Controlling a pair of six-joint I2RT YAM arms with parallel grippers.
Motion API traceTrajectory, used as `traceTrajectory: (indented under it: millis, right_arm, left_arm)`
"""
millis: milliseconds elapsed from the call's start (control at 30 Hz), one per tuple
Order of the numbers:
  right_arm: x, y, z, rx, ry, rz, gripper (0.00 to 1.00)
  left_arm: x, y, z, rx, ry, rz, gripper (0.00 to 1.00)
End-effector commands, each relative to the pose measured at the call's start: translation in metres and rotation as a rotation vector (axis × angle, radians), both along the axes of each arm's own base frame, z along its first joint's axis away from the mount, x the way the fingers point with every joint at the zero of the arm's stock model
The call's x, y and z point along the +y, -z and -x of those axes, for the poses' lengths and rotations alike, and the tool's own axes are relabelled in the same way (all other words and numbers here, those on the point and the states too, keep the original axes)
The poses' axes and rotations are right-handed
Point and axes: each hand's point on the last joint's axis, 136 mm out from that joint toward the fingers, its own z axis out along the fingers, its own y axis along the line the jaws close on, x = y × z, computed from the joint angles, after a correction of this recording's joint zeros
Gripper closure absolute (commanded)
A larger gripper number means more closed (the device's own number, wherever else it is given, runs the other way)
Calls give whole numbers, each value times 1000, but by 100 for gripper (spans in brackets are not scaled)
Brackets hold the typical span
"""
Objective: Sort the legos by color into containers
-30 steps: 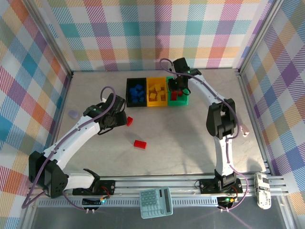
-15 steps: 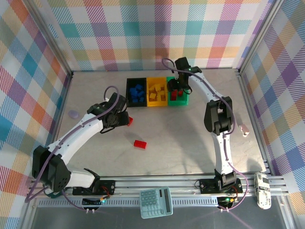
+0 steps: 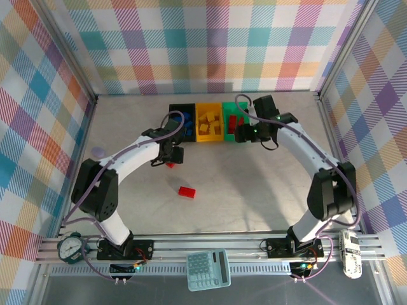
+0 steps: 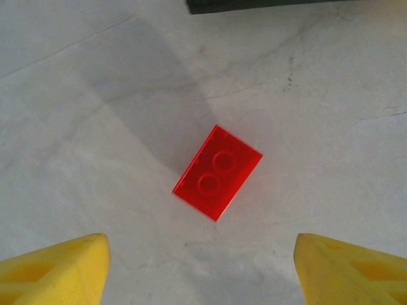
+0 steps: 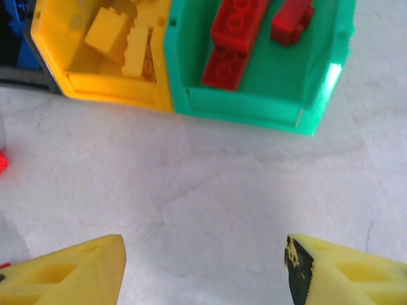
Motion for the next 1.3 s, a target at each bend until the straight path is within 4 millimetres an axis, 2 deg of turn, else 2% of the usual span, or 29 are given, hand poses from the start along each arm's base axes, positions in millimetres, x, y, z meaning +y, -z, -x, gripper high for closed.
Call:
traceTrajectory:
  millis: [0,167,500,833,933,1033,1167,1267]
  right_arm:
    - [-10,1,18,4,24,4,31]
    - [-23,-2,37,0,42,32,29]
    - [-28,0,44,11,64,35,29]
    - [-30,-5,45,-3,70,42,30]
    - [-32,-6,46,-7,73,44,30]
    - [-34,-7,49,-10,78,49,30]
    - [-38,-2,52,-10,91,53,30]
    - [-39,4,57,4,102,48,30]
  left_arm:
    - [-3,13,-10,51,94,-11,25]
    - [-4,42,-13,151,138,48,29]
    - [-3,55,-18,192,171,85,35]
    - [-4,63,-15,223,176,90,64]
    - [-6,59,-16,215,172,99,70]
    - [-10,47,-17,189,168,126,73]
    - [-25,21,-20,162,173,154,75]
    - [-43,-1,-25,127,202,156,76]
